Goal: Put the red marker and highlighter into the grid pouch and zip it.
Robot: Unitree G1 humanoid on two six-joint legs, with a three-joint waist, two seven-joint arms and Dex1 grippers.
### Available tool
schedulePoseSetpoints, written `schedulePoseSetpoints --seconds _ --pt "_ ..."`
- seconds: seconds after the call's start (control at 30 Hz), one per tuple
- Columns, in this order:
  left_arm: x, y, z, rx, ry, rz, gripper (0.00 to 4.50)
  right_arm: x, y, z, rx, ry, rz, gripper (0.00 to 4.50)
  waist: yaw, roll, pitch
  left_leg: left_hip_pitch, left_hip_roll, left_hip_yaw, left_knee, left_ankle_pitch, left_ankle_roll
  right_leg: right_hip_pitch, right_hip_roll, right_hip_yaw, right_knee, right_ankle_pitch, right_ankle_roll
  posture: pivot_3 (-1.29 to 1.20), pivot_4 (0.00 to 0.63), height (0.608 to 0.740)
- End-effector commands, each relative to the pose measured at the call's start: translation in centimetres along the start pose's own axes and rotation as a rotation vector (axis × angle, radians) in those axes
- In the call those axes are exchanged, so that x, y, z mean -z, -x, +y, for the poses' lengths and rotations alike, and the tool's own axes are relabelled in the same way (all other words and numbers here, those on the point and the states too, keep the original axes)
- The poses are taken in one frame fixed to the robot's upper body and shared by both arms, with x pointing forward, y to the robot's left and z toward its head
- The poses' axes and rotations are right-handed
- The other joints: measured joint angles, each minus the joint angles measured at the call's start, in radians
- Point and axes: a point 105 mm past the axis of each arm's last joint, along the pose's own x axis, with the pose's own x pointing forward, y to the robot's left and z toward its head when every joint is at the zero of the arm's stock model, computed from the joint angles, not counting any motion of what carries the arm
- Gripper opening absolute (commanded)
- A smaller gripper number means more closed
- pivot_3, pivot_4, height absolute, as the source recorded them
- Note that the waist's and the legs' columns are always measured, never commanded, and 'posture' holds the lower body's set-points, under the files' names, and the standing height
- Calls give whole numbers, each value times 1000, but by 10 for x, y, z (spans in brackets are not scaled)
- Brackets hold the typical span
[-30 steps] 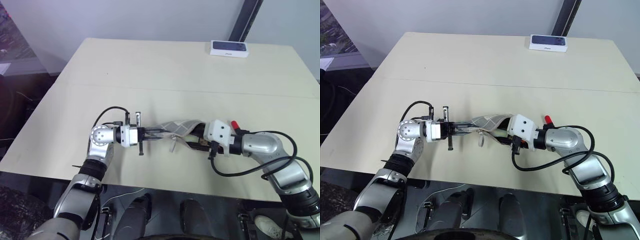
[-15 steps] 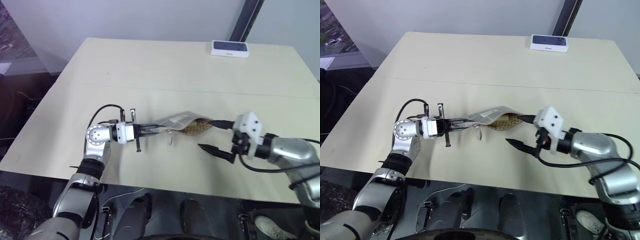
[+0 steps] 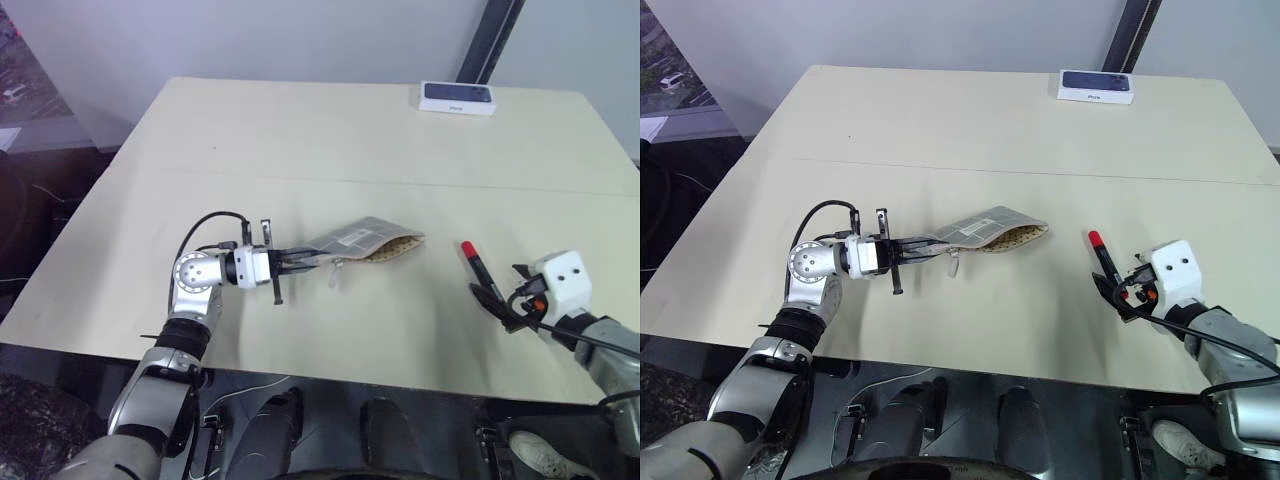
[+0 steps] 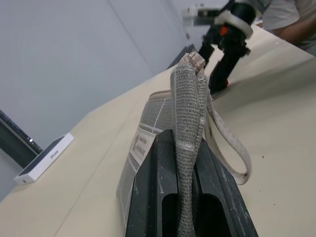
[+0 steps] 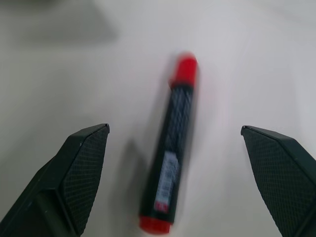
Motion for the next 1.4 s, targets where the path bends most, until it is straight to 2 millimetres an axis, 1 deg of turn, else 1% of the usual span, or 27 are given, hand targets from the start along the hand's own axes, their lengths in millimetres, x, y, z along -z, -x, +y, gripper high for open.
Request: schedulePoseSetpoints --seconds 0.03,0.1,0.13,0.2,0.3,0.33,0.37,0.43,0.5,0.63,0.7,0.73,0.8,0.9,1.03,1.13,1.23,1.3,1.37,1.4 --pt "-4 -1 6 -8 -39 -9 0 2 -2 1 -5 -49 2 4430 1 0 0 0 0 0 0 0 0 0 0 0 0 0 0 0 150 740" --pt "-4 -1 6 -6 -42 -8 0 9 -3 -6 32 -64 27 3916 1 0 0 0 0 0 0 0 0 0 0 0 0 0 0 0 150 740" --pt "-4 -1 6 -6 -43 -8 0 8 -3 -7 28 -81 20 3617 1 0 0 0 0 0 0 0 0 0 0 0 0 0 0 0 150 740" --pt "-5 -1 7 -8 -47 -7 0 6 -3 -4 -7 -97 15 2616 2 0 0 0 0 0 0 0 0 1 0 0 0 0 0 0 150 740" --pt "-5 -1 7 -8 -48 -6 0 -9 -2 6 -95 -76 -47 1027 1 0 0 0 0 0 0 0 0 1 0 0 0 0 0 0 150 740" --pt "-5 -2 6 -8 -48 -6 0 -18 1 13 -142 -44 -86 636 1 0 0 0 0 0 0 0 0 1 0 0 0 0 0 0 150 740" --pt "-5 -2 6 -8 -48 -7 0 -28 4 21 -197 2 -131 379 1 0 0 0 0 0 0 0 0 1 0 0 0 0 0 0 150 740" --pt "-5 -2 5 -7 -49 -7 0 -38 11 34 -281 49 -171 386 0 0 0 0 0 0 0 0 0 1 0 0 0 0 0 0 150 740" --pt "-5 -2 5 -6 -50 -9 0 -39 17 41 -338 104 -162 386 1 0 0 0 0 0 0 0 0 1 0 0 0 0 0 0 150 740" --pt "-5 -3 5 -6 -51 -12 0 -49 28 57 -460 133 -219 386 2 -1 0 0 0 0 0 0 0 1 0 -1 0 0 0 0 150 740" --pt "-5 -4 5 -6 -53 -13 0 -45 33 61 -501 216 -196 386 2 -1 0 0 0 0 0 0 0 1 0 -1 0 0 0 0 150 740" --pt "-5 -4 5 -5 -55 -14 0 -40 33 62 -510 258 -166 386 2 -1 0 0 0 0 0 0 0 1 0 -1 0 0 0 0 150 740" --pt "-5 -5 5 -2 -57 -17 0 -37 27 60 -498 321 -145 386 1 -1 0 0 0 0 1 0 0 1 0 -1 0 0 0 0 150 740" --pt "-6 -7 4 11 -66 -22 0 -47 17 61 -487 323 -199 386 -2 -1 0 0 0 0 1 0 0 1 0 -1 0 0 0 0 150 740" --pt "-7 -8 2 28 -65 -26 0 -60 10 66 -508 325 -248 386 2 -1 1 0 0 0 1 0 0 1 0 0 0 0 0 0 150 740" --pt "-8 -9 2 45 -71 -28 0 -62 5 69 -534 399 -241 386 2 -1 1 0 0 0 1 0 0 1 0 0 -1 0 0 0 150 740" --pt "-11 -12 3 55 -70 -45 0 -65 -4 79 -585 513 -234 386 2 -1 1 0 0 0 1 0 0 1 0 -1 -1 0 0 0 150 740" --pt "-13 -14 5 58 -73 -57 0 -69 -9 82 -596 555 -244 386 -1 -1 1 0 0 0 1 0 0 1 0 -1 0 0 0 0 150 740" --pt "-15 -19 5 59 -73 -78 0 -72 -15 88 -617 557 -257 386 0 -1 1 0 0 0 1 0 0 1 0 -1 0 0 0 0 150 740" --pt "-17 -21 5 61 -73 -88 0 -71 -18 91 -627 595 -258 386 1 -1 1 0 0 0 1 0 0 1 0 -1 0 0 0 0 150 740"
